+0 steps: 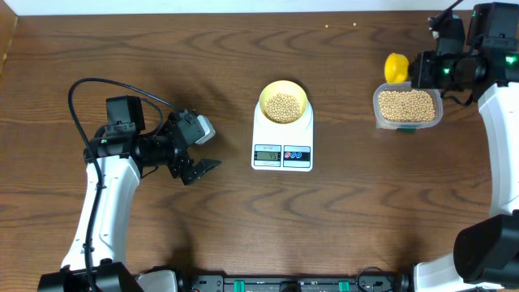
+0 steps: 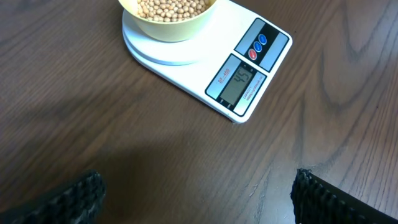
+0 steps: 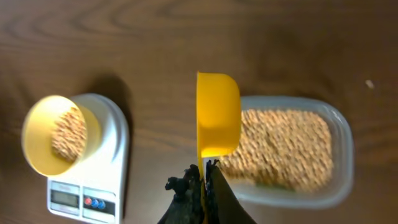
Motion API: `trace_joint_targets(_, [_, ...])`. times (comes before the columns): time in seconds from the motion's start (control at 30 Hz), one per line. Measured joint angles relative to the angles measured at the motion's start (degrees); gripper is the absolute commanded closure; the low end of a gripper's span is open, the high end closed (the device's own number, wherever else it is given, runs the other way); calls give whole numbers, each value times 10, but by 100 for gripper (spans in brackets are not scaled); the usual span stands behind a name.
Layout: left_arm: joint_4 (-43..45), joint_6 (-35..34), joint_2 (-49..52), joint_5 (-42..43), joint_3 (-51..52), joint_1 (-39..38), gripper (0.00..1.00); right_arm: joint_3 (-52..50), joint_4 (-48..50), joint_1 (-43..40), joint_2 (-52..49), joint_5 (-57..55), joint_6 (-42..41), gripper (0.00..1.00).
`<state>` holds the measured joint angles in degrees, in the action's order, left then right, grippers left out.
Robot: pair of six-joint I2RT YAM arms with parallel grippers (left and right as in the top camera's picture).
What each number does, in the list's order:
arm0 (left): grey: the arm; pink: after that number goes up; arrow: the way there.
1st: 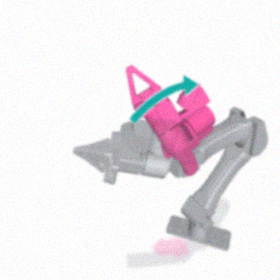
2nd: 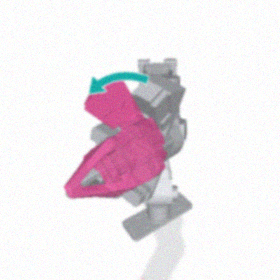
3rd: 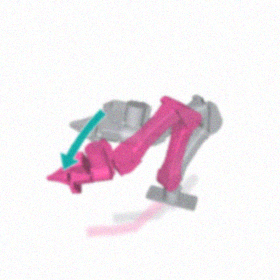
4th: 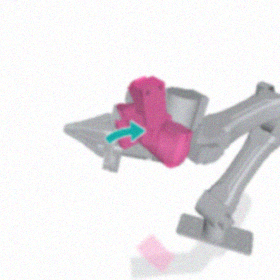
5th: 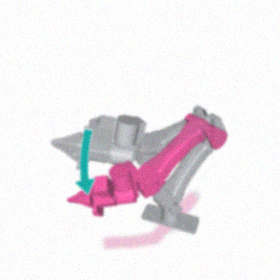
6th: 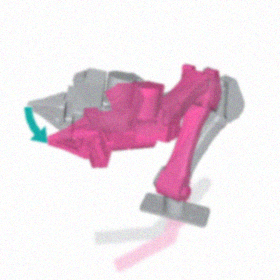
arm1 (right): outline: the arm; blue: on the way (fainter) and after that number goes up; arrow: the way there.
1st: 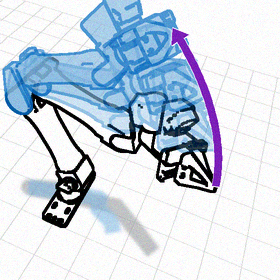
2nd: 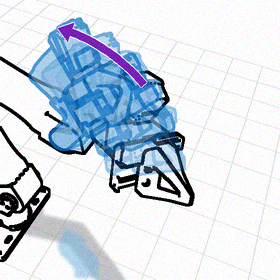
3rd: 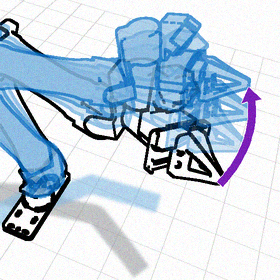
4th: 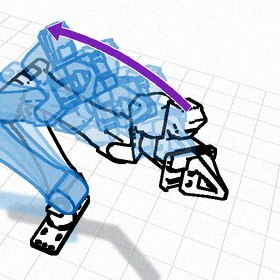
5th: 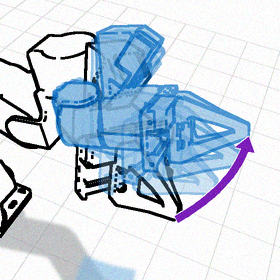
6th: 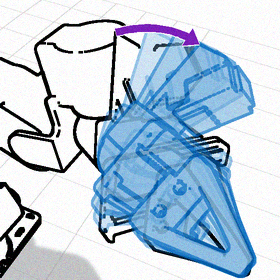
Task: Scoop item into bowl and weigh 50g on scale
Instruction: 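Dip scoop into the soybeans with right gripper and scoop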
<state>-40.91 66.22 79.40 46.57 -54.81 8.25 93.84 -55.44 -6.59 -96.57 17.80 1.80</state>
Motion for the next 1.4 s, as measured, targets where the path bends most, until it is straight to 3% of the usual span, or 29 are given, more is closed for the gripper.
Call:
trace_joint_targets(0.17, [0,0,0,0,0,0,3,0,-43,-1,-2,-45,-1,99])
trace_joint_targets(0.63, [0,0,0,0,0,0,2,0,-51,-2,-83,-76,-1,99])
trace_joint_targets(1.4, [0,0,0,0,0,0,2,0,-50,7,-130,-26,-1,99])
